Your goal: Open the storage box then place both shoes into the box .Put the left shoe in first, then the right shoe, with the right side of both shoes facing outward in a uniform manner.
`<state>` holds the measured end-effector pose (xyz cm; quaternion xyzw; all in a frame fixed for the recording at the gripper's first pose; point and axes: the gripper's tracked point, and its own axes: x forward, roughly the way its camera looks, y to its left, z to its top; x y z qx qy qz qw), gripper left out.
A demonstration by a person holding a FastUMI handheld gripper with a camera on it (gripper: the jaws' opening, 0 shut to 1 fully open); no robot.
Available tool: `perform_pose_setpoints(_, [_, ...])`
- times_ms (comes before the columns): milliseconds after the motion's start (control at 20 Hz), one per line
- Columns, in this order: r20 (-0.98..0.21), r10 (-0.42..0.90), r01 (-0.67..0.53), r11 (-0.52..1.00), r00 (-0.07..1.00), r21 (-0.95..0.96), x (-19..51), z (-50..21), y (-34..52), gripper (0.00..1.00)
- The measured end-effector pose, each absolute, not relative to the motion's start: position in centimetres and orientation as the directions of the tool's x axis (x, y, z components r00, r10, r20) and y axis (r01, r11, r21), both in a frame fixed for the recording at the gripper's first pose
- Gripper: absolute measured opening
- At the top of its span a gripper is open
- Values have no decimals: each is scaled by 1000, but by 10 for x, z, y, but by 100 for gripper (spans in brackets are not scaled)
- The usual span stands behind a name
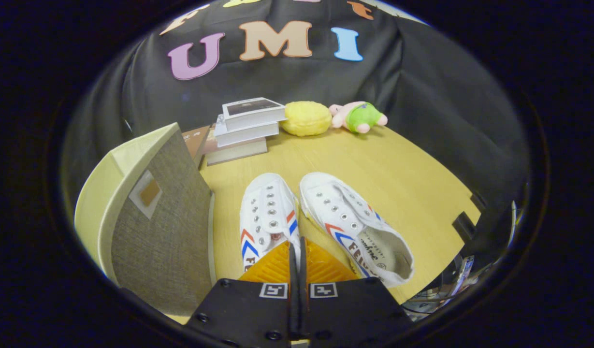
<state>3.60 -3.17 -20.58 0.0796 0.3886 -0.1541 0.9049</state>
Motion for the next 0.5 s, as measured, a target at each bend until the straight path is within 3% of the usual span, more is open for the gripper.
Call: perform_pose_setpoints(500, [-650,-414,266,910,637,-319,19,-133,-52,3])
